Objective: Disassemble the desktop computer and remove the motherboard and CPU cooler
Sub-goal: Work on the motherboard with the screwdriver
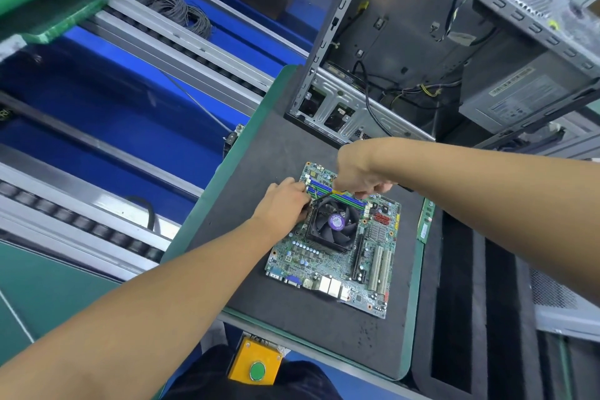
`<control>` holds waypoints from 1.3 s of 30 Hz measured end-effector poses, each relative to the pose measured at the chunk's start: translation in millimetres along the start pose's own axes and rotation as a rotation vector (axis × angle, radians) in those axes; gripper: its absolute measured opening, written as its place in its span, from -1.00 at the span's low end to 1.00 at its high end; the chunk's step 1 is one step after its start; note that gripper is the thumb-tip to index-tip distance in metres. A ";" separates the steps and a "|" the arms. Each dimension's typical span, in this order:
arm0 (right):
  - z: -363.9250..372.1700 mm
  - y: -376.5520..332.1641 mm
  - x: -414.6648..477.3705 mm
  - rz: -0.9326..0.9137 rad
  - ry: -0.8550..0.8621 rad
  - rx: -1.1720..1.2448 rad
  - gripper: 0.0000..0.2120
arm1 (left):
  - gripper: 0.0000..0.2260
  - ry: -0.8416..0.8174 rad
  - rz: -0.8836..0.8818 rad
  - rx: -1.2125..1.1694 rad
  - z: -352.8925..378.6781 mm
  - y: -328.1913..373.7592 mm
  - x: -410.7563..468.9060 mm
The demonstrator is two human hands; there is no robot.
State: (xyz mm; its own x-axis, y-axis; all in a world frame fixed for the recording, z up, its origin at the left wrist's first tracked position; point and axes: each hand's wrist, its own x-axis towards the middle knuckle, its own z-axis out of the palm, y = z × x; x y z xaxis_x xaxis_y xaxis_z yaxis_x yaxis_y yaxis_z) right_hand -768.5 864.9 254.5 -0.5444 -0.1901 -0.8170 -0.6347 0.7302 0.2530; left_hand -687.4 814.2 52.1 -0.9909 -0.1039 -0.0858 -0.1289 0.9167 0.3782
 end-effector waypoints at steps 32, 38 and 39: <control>10.7 -7.9 -15.5 -0.552 0.579 -1.033 -0.71 | -0.78 0.045 0.110 0.107 6.7 -4.2 -4.5; -2.6 -13.1 -8.1 -0.398 0.465 -0.793 -0.62 | -0.80 0.047 0.092 0.090 7.3 -4.1 -4.3; -5.1 -13.6 -8.6 -0.329 0.406 -0.689 -0.61 | -0.80 0.045 0.087 0.082 7.5 -4.0 -4.4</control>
State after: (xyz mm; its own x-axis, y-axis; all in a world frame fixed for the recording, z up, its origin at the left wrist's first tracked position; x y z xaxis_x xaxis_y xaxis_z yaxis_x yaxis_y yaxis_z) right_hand -758.0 853.2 260.8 -0.3449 -0.6380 -0.6885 -0.9140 0.0615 0.4010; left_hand -682.2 813.9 44.1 -0.9992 -0.0384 -0.0134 -0.0407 0.9514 0.3054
